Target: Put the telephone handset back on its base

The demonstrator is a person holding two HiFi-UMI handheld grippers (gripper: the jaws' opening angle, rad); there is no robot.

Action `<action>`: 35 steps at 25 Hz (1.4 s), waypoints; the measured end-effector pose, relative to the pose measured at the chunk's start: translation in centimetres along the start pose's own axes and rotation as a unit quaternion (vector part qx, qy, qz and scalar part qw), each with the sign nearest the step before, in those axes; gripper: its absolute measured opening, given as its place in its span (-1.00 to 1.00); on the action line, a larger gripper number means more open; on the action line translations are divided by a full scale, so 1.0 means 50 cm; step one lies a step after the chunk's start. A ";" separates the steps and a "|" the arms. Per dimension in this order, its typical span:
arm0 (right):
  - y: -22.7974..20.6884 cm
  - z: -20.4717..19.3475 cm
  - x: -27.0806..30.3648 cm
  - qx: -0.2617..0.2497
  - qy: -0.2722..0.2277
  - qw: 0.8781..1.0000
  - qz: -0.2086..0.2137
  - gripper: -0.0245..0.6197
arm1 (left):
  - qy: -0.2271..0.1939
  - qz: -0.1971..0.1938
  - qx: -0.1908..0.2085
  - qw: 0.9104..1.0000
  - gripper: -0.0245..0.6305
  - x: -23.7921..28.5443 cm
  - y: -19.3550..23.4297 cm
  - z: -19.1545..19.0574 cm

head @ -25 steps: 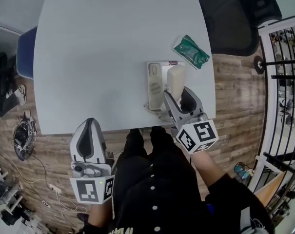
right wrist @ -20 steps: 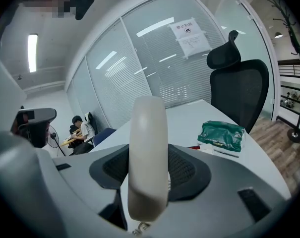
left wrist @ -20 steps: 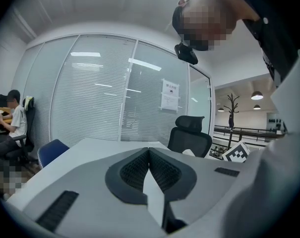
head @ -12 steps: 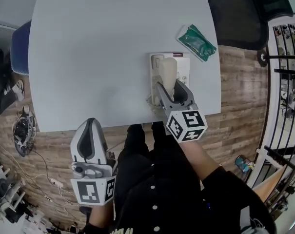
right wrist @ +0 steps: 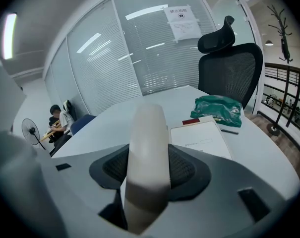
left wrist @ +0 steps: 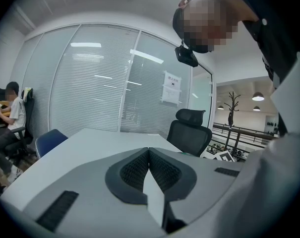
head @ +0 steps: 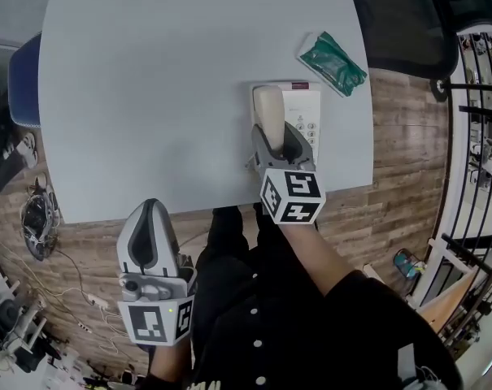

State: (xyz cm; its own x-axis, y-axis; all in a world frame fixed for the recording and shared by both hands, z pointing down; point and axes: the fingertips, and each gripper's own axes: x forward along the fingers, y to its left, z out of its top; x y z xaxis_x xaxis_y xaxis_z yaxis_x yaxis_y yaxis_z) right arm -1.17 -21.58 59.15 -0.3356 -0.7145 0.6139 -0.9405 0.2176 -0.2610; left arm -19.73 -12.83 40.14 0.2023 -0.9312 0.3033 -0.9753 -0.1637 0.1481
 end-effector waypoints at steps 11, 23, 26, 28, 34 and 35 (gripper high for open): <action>-0.013 -0.025 0.022 -0.022 0.016 0.997 -0.074 -0.20 | 0.018 -0.004 -0.007 1.000 -0.88 0.017 0.014 -0.018; -0.020 -0.032 0.034 -0.054 0.015 0.991 -0.120 -0.20 | 0.030 -0.010 -0.010 0.999 -0.88 0.029 0.016 -0.035; -0.011 -0.024 0.035 -0.061 0.016 0.992 -0.112 -0.20 | 0.030 -0.011 -0.010 0.999 -0.88 0.028 0.016 -0.035; 0.003 -0.017 0.037 -0.069 0.013 0.993 -0.091 -0.11 | 0.029 -0.011 -0.010 0.999 -0.88 0.028 0.016 -0.034; 0.022 -0.003 0.027 -0.087 0.002 0.995 -0.054 -0.02 | 0.021 -0.013 -0.007 1.000 -0.88 0.022 0.005 -0.024; 0.022 0.003 0.021 -0.088 -0.001 0.995 -0.049 -0.02 | 0.018 -0.013 -0.007 1.000 -0.88 0.021 0.003 -0.021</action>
State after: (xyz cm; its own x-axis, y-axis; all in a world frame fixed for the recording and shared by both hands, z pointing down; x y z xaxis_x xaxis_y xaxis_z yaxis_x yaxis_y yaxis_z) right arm -2.55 -22.19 59.41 -0.2412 -0.7393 0.6287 -0.9635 0.2597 -0.0642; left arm -19.59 -13.48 41.45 0.2315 -0.9139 0.3335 -0.9684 -0.1837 0.1687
